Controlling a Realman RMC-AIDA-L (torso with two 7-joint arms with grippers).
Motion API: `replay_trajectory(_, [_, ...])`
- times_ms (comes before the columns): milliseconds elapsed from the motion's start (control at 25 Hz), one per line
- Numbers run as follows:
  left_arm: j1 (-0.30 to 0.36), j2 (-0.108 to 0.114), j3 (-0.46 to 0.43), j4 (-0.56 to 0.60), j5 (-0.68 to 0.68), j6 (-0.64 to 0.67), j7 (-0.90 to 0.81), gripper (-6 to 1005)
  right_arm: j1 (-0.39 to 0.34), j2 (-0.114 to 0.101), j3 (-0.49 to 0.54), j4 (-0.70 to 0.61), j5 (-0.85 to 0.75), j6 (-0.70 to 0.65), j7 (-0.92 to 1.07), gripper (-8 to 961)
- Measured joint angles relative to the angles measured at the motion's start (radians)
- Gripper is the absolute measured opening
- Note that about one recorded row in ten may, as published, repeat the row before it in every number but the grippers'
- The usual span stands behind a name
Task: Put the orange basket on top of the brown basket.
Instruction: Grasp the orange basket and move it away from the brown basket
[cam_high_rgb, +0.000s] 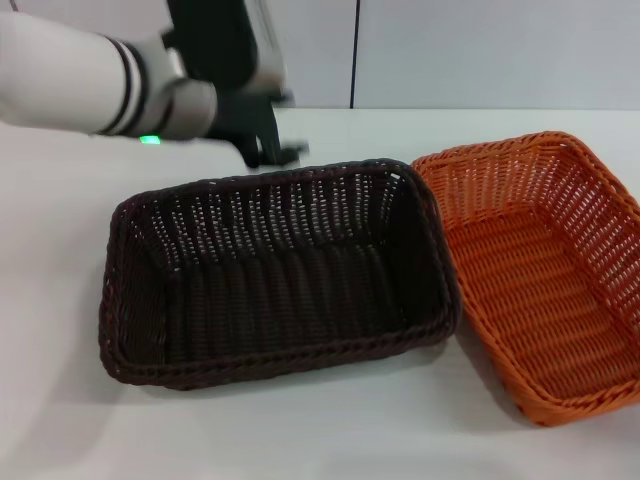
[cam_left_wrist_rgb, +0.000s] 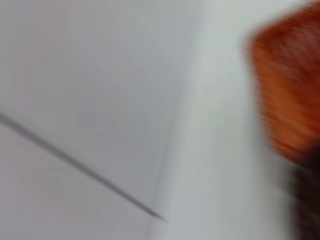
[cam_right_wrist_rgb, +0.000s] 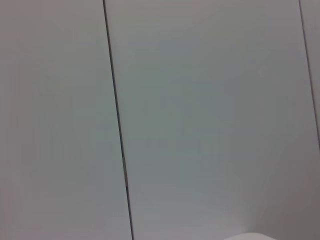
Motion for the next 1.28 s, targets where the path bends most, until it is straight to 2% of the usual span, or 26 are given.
replay_trajectory(40, [0.040, -0.002, 0.017, -0.044, -0.004, 0.091, -0.012, 497, 0.001, 0.000, 0.000, -0.001, 0.002, -0.001, 0.000, 736])
replay_trajectory(80, [0.040, -0.002, 0.017, -0.044, -0.004, 0.091, -0.012, 539, 0.001, 0.000, 0.000, -0.001, 0.002, -0.001, 0.000, 736])
replay_trajectory(120, [0.098, -0.002, 0.050, -0.094, -0.017, 0.226, -0.032, 582, 0.001, 0.000, 0.000, -0.003, 0.003, 0.000, 0.000, 736])
replay_trajectory(200, [0.098, -0.002, 0.050, -0.094, -0.017, 0.226, -0.032, 609, 0.000, 0.000, 0.000, -0.006, 0.003, 0.005, 0.003, 736])
replay_trajectory(240, [0.237, 0.003, 0.169, -0.162, -0.085, 0.587, -0.072, 623, 0.000, 0.000, 0.000, -0.008, 0.001, 0.007, 0.004, 736])
replay_trajectory(360, [0.414, 0.008, 0.425, -0.145, -0.100, 1.308, -0.193, 663, 0.004, -0.001, 0.012, -0.051, 0.001, 0.011, 0.007, 736])
replay_trajectory(400, [0.414, 0.008, 0.425, -0.145, -0.100, 1.308, -0.193, 677, 0.004, -0.001, 0.012, -0.051, 0.001, 0.011, 0.007, 736])
replay_trajectory(440, [0.471, 0.009, 0.490, -0.097, -0.040, 1.594, -0.301, 690, 0.005, -0.002, 0.019, -0.078, 0.001, 0.015, 0.008, 736])
replay_trajectory(520, [0.471, 0.009, 0.490, -0.097, -0.040, 1.594, -0.301, 690, 0.002, -0.010, 0.024, -0.146, -0.016, 0.024, 0.009, 736])
replay_trajectory(560, [0.495, 0.008, 0.513, -0.051, 0.003, 1.731, -0.367, 690, -0.011, -0.026, 0.023, -0.239, -0.085, 0.018, 0.010, 736])
replay_trajectory(600, [0.495, 0.008, 0.513, -0.051, 0.003, 1.731, -0.367, 690, -0.011, -0.026, 0.023, -0.239, -0.085, 0.018, 0.010, 736])
replay_trajectory(640, [0.565, 0.007, 0.554, 0.136, 0.092, 2.102, -0.557, 690, -0.030, -0.054, 0.027, -0.360, -0.203, -0.023, 0.011, 736])
replay_trajectory(680, [0.595, 0.004, 0.570, 0.250, 0.110, 2.267, -0.630, 690, -0.040, -0.070, 0.030, -0.417, -0.255, -0.058, 0.011, 736])
replay_trajectory(720, [0.595, 0.004, 0.570, 0.250, 0.110, 2.267, -0.630, 690, -0.040, -0.070, 0.030, -0.417, -0.255, -0.058, 0.011, 736])
replay_trajectory(760, [0.595, 0.004, 0.570, 0.250, 0.110, 2.267, -0.630, 690, -0.054, -0.118, 0.048, -0.571, -0.353, -0.190, 0.011, 736])
replay_trajectory(800, [0.643, -0.003, 0.590, 0.433, 0.084, 2.463, -0.676, 690, -0.054, -0.118, 0.048, -0.571, -0.353, -0.190, 0.011, 736])
replay_trajectory(880, [0.673, -0.004, 0.612, 0.528, 0.020, 2.491, -0.681, 690, -0.061, -0.157, 0.092, -0.745, -0.440, -0.390, 0.011, 736])
replay_trajectory(920, [0.684, -0.004, 0.627, 0.562, -0.016, 2.500, -0.682, 690, -0.066, -0.165, 0.127, -0.821, -0.492, -0.511, 0.011, 736])
replay_trajectory(1000, [0.707, -0.004, 0.669, 0.615, -0.097, 2.517, -0.683, 690, -0.082, -0.165, 0.193, -0.963, -0.583, -0.729, 0.012, 736])
replay_trajectory(1040, [0.713, -0.004, 0.683, 0.625, -0.122, 2.521, -0.683, 690, -0.099, -0.154, 0.261, -1.122, -0.661, -0.995, 0.009, 736])
replay_trajectory(1080, [0.720, -0.004, 0.700, 0.639, -0.157, 2.526, -0.683, 690, -0.099, -0.154, 0.261, -1.122, -0.661, -0.995, 0.009, 736])
replay_trajectory(1120, [0.720, -0.004, 0.700, 0.639, -0.157, 2.526, -0.683, 690, -0.102, -0.147, 0.303, -1.210, -0.687, -1.146, 0.005, 736])
replay_trajectory(1160, [0.725, -0.004, 0.730, 0.673, -0.231, 2.539, -0.683, 689, -0.088, -0.133, 0.399, -1.373, -0.709, -1.447, -0.007, 736])
replay_trajectory(1200, [0.725, -0.004, 0.730, 0.673, -0.231, 2.539, -0.683, 689, -0.088, -0.133, 0.399, -1.373, -0.709, -1.447, -0.007, 736])
replay_trajectory(1240, [0.722, -0.004, 0.744, 0.690, -0.271, 2.541, -0.683, 689, -0.041, -0.114, 0.521, -1.517, -0.709, -1.769, -0.032, 736])
replay_trajectory(1280, [0.722, -0.004, 0.744, 0.690, -0.271, 2.541, -0.683, 689, -0.041, -0.114, 0.521, -1.517, -0.709, -1.769, -0.032, 736])
